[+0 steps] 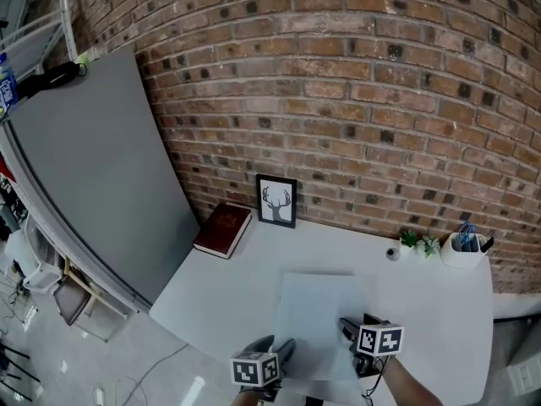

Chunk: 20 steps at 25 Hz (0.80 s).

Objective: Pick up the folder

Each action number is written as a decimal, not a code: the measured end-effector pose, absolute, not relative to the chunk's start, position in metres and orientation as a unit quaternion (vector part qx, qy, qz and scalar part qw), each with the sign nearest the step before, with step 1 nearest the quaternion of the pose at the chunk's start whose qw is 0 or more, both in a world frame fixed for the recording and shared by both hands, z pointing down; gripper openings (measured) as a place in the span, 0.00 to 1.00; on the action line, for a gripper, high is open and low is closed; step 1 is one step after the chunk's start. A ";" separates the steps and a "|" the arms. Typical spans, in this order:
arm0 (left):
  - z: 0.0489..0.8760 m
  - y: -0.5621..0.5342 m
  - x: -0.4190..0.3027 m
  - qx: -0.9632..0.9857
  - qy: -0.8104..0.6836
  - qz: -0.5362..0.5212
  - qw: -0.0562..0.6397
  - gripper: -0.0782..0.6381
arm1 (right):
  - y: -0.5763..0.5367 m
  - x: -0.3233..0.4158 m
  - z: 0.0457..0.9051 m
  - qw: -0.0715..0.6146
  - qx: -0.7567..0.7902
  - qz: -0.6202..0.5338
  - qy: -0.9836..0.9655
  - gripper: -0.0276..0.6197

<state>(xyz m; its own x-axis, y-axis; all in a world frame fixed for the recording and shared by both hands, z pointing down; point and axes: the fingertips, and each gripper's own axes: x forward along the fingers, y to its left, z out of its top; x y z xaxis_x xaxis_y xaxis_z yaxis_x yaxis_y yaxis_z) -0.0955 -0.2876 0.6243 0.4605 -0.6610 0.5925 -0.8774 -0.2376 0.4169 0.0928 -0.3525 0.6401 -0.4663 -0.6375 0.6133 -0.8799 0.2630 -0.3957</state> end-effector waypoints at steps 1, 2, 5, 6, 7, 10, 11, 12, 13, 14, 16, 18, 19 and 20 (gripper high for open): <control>0.623 -0.287 -0.095 0.773 -0.498 0.147 0.363 0.46 | -0.352 0.093 0.640 0.166 0.490 0.361 -0.776 0.55; 0.622 -0.287 -0.095 0.774 -0.498 0.146 0.361 0.46 | -0.352 0.093 0.639 0.163 0.492 0.363 -0.775 0.55; 0.617 -0.288 -0.094 0.779 -0.499 0.141 0.352 0.46 | -0.352 0.095 0.637 0.151 0.495 0.372 -0.770 0.54; 0.615 -0.289 -0.094 0.781 -0.500 0.139 0.348 0.46 | -0.352 0.096 0.636 0.146 0.497 0.376 -0.768 0.54; 0.612 -0.290 -0.094 0.783 -0.500 0.138 0.343 0.45 | -0.352 0.096 0.635 0.141 0.498 0.379 -0.767 0.54; 0.601 -0.293 -0.095 0.792 -0.499 0.133 0.327 0.45 | -0.353 0.096 0.629 0.122 0.503 0.382 -0.765 0.54; 0.598 -0.294 -0.095 0.794 -0.499 0.131 0.322 0.45 | -0.353 0.095 0.625 0.117 0.505 0.382 -0.765 0.54; 0.594 -0.295 -0.095 0.796 -0.500 0.130 0.317 0.45 | -0.354 0.095 0.622 0.112 0.506 0.380 -0.766 0.54; 0.590 -0.296 -0.096 0.797 -0.501 0.128 0.312 0.45 | -0.355 0.095 0.618 0.108 0.508 0.377 -0.766 0.54; 0.586 -0.297 -0.096 0.798 -0.504 0.126 0.307 0.45 | -0.357 0.094 0.614 0.105 0.511 0.374 -0.767 0.54; 0.578 -0.300 -0.097 0.799 -0.509 0.118 0.297 0.45 | -0.362 0.093 0.604 0.097 0.514 0.365 -0.770 0.54; 0.568 -0.303 -0.099 0.801 -0.514 0.110 0.286 0.45 | -0.366 0.091 0.591 0.089 0.517 0.353 -0.774 0.54; 0.562 -0.304 -0.100 0.802 -0.517 0.106 0.281 0.45 | -0.368 0.090 0.584 0.086 0.519 0.345 -0.778 0.54; 0.556 -0.305 -0.101 0.803 -0.519 0.101 0.274 0.45 | -0.370 0.089 0.576 0.083 0.520 0.335 -0.782 0.54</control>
